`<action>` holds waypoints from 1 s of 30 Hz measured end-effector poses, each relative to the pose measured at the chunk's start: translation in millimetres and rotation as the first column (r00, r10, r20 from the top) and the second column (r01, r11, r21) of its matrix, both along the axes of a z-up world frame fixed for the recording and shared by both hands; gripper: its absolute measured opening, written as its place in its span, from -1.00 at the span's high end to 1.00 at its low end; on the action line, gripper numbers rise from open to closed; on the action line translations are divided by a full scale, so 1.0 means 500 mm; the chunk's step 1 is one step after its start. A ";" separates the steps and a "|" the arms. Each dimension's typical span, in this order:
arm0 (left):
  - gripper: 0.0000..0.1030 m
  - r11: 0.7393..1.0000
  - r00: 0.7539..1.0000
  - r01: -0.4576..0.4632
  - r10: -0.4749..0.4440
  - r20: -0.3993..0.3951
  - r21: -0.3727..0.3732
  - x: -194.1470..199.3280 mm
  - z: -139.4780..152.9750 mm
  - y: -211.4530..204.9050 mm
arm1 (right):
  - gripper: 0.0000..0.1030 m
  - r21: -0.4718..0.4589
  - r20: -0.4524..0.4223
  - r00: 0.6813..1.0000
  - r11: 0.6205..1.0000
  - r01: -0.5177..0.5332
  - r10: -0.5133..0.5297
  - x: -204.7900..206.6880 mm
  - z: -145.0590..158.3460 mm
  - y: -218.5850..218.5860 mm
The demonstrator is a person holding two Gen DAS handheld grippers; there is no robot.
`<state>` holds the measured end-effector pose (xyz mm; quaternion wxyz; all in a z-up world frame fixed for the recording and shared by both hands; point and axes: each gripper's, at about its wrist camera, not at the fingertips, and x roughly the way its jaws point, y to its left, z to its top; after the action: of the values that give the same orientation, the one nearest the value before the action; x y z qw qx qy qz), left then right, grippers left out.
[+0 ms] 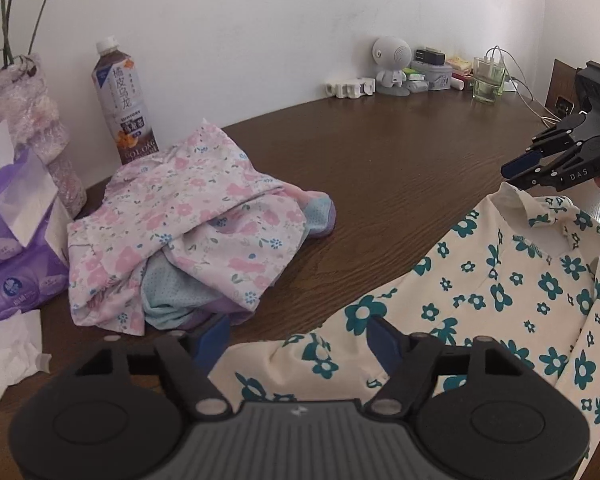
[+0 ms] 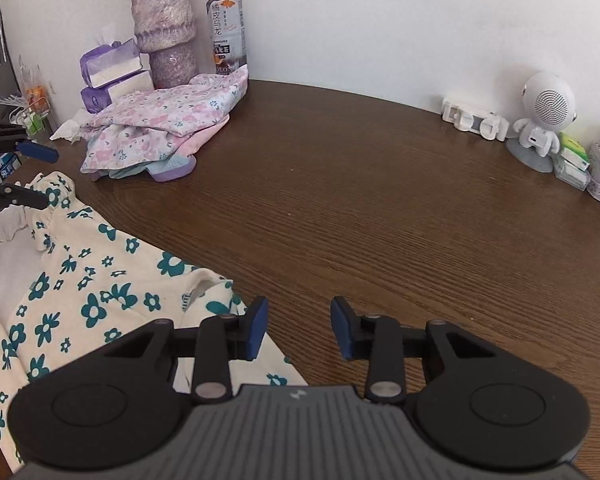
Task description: Fold clothes
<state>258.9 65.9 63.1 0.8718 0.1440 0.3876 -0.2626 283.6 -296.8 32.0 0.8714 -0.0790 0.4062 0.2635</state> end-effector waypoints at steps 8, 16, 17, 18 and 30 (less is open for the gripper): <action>-0.19 1.000 0.999 0.020 -0.021 -0.048 -0.017 0.014 -0.031 0.016 | 0.31 -0.009 -0.030 0.993 0.994 -0.110 0.110 -0.007 -0.016 0.030; 0.27 0.998 0.997 0.005 -0.010 -0.077 -0.062 0.031 -0.046 0.040 | 0.47 -0.071 -0.039 0.985 0.983 -0.172 0.169 -0.024 -0.023 0.047; 0.32 0.998 0.997 0.004 -0.010 -0.079 -0.069 0.033 -0.047 0.042 | 0.49 -0.076 -0.039 0.984 0.982 -0.175 0.172 -0.025 -0.024 0.048; 0.37 0.997 0.997 0.003 -0.009 -0.080 -0.074 0.033 -0.046 0.045 | 0.51 -0.081 -0.038 0.984 0.981 -0.177 0.174 -0.026 -0.023 0.050; 0.79 0.987 0.997 -0.050 0.040 -0.069 -0.151 0.019 -0.047 0.057 | 0.95 -0.200 0.013 0.978 0.959 -0.203 0.209 -0.058 -0.017 0.077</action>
<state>268.5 94.2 39.4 0.8729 0.0595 0.3978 -0.2762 254.8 -258.3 23.6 0.8339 -0.2113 0.4049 0.3099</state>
